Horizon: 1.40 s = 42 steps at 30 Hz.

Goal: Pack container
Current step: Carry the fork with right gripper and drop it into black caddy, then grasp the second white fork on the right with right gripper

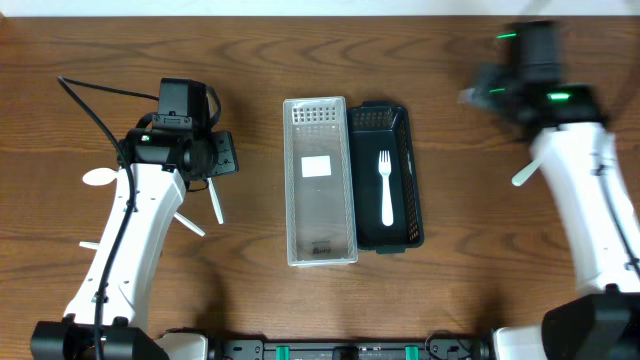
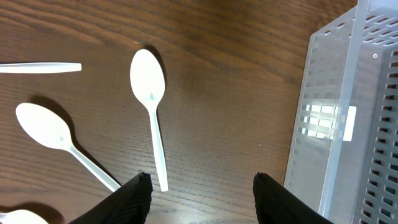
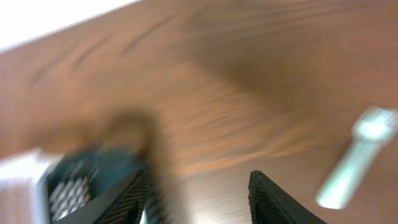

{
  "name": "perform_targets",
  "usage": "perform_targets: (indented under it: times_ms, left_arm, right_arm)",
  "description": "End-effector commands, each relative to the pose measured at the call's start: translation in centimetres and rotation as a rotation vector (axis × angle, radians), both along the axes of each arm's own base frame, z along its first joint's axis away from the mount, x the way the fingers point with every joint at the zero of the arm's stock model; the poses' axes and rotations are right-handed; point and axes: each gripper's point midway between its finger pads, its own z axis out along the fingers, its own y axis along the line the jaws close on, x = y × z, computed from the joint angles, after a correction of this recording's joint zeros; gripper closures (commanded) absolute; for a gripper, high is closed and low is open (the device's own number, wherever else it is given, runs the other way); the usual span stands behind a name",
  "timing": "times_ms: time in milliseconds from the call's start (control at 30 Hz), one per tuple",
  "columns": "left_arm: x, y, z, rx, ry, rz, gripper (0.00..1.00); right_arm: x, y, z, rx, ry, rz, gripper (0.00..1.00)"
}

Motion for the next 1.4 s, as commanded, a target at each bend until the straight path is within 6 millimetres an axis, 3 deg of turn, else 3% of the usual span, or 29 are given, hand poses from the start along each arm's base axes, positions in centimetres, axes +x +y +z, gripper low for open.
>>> perform_targets:
  times_ms: [0, 100, 267, 500, 667, 1133, 1300, 1367]
  left_arm:
    - [0.4, 0.0, 0.6, 0.004, -0.015, 0.005, 0.44]
    - [0.4, 0.0, 0.6, 0.004, -0.015, 0.005, 0.44]
    - [0.4, 0.0, 0.6, 0.004, -0.015, 0.005, 0.44]
    - [0.4, 0.0, 0.6, 0.004, -0.015, 0.005, 0.44]
    - [0.4, 0.0, 0.6, 0.004, -0.015, 0.005, 0.44]
    - [0.4, 0.0, 0.6, 0.004, -0.015, 0.005, 0.44]
    - [0.4, 0.0, 0.6, 0.004, -0.015, 0.005, 0.44]
    - [0.4, 0.0, 0.6, 0.004, -0.015, 0.005, 0.44]
  right_arm:
    - [-0.9, -6.9, -2.7, 0.044, 0.070, -0.224, 0.39]
    - [-1.5, -11.6, -5.2, 0.087, 0.124, -0.329, 0.36]
    - [-2.2, -15.5, -10.2, 0.148, 0.224, -0.415, 0.36]
    - [-2.2, -16.3, -16.5, 0.148, 0.358, -0.392, 0.30]
    - [-2.4, -16.2, -20.0, 0.157, 0.425, -0.383, 0.25]
    - [-2.5, -16.2, -22.9, 0.163, 0.469, -0.380, 0.24]
    - [-2.7, -16.2, -23.3, 0.162, 0.479, -0.381, 0.28]
    - [-2.8, -16.1, -23.4, 0.162, 0.483, -0.381, 0.36]
